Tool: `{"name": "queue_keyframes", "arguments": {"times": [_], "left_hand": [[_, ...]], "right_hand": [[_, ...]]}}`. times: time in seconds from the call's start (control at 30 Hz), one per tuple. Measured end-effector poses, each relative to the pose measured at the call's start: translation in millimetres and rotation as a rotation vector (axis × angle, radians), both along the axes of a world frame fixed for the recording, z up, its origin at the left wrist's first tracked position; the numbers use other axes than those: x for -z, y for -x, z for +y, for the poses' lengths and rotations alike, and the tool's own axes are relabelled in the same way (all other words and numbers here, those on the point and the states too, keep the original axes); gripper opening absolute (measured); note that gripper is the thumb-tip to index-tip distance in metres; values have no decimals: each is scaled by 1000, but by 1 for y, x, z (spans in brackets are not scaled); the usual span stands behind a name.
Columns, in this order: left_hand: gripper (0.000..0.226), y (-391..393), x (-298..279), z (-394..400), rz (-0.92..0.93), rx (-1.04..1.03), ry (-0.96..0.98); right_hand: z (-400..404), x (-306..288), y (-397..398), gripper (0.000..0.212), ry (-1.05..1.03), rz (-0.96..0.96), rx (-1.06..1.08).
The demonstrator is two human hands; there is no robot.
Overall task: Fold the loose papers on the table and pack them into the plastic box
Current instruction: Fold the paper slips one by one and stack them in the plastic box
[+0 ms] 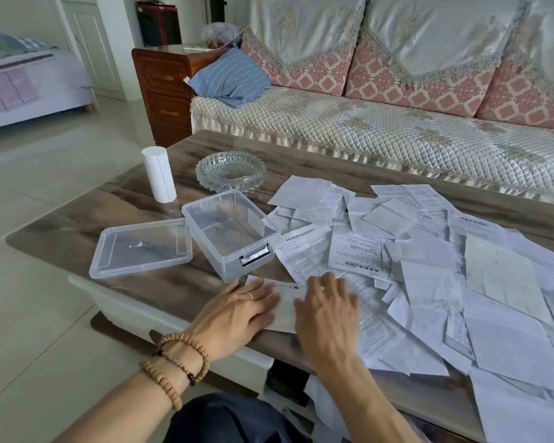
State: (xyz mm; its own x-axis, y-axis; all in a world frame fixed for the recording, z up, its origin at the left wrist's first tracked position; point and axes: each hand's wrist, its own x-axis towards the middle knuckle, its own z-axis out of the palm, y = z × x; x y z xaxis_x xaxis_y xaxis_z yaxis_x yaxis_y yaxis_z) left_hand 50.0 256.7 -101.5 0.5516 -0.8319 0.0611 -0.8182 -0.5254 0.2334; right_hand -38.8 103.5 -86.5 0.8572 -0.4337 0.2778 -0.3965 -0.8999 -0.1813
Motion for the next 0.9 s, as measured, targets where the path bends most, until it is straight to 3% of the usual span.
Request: {"name": "queue_keyframes", "arguments": {"times": [0.03,0.13,0.3,0.47,0.6,0.73,0.8,0.83,0.9], "left_hand": [[84,1,-2,-1,16,-11,2],[82,2,-4,0,62,-8,-9],[45,3,-9,12,102,-40,-41],[44,1,-7,16,159,-61,-56],[43,1,-4,17,163,-52,-32],[44,1,-5,18,169,-49,-34],[44,2,-5,18,162,-54,-22],[43,3,-6,17,161,-56,-20],[43,4,-7,16,158,-68,-31]], "right_hand": [[9,7,3,27,59,-14,-98],[15,15,6,62,-58,241,-223],[-6,15,22,57,51,352,-218],[-23,0,33,84,95,450,-221],[6,7,15,68,11,370,-159],[-4,12,28,78,-63,416,-136],[-16,3,38,69,-61,396,-93],[-19,-2,39,59,-113,334,-63],[-16,-14,33,40,-424,79,65]]}}
